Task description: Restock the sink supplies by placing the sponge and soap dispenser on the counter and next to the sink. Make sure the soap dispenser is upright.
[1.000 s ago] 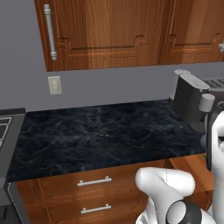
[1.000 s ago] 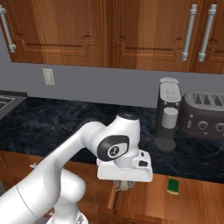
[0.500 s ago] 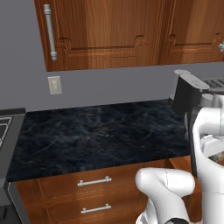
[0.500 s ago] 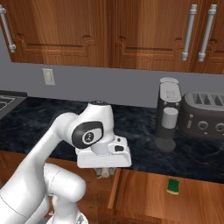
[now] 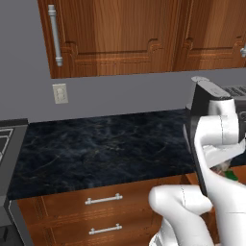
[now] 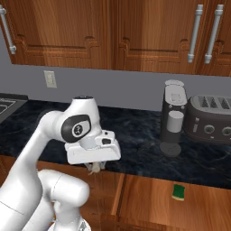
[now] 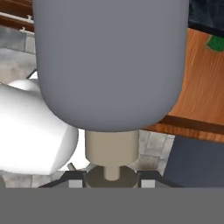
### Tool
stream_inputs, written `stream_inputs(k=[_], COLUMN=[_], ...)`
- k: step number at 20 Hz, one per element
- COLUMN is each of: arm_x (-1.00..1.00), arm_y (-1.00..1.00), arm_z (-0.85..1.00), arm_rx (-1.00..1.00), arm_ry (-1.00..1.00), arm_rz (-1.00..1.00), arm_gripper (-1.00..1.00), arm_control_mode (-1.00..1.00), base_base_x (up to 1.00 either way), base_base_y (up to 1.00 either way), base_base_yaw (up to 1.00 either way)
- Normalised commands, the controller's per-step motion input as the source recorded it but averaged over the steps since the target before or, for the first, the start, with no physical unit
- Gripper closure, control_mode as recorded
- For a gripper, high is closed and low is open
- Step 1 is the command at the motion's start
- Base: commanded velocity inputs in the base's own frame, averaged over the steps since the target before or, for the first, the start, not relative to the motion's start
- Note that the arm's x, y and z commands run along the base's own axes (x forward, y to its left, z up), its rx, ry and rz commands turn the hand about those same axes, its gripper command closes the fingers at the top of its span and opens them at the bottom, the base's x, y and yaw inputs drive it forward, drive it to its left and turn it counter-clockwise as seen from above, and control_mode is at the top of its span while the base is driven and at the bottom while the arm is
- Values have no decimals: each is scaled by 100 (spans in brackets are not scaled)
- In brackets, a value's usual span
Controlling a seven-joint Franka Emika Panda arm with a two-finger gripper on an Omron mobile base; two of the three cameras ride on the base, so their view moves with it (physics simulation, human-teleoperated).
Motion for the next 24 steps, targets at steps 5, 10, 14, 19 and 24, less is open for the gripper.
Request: stream_inputs(k=[5,10,14,19,24], arm_x=[42,26,20,7,0], arm_y=[8,7,14,14,6], arm_z=[0,0,-6,-8,14], arm_rx=[0,0,0,0,0], arm_ry=[-10,-36,-44,-40,-7], arm_rz=[12,16,15,13,1], arm_gripper=[100,100,100,100,100], arm_control_mode=[-100,-100,-100,-100,100], base_base_x=[0,0,0,0,-17], base_base_y=[0,0,0,0,10], base_base_yaw=[0,0,0,0,0])
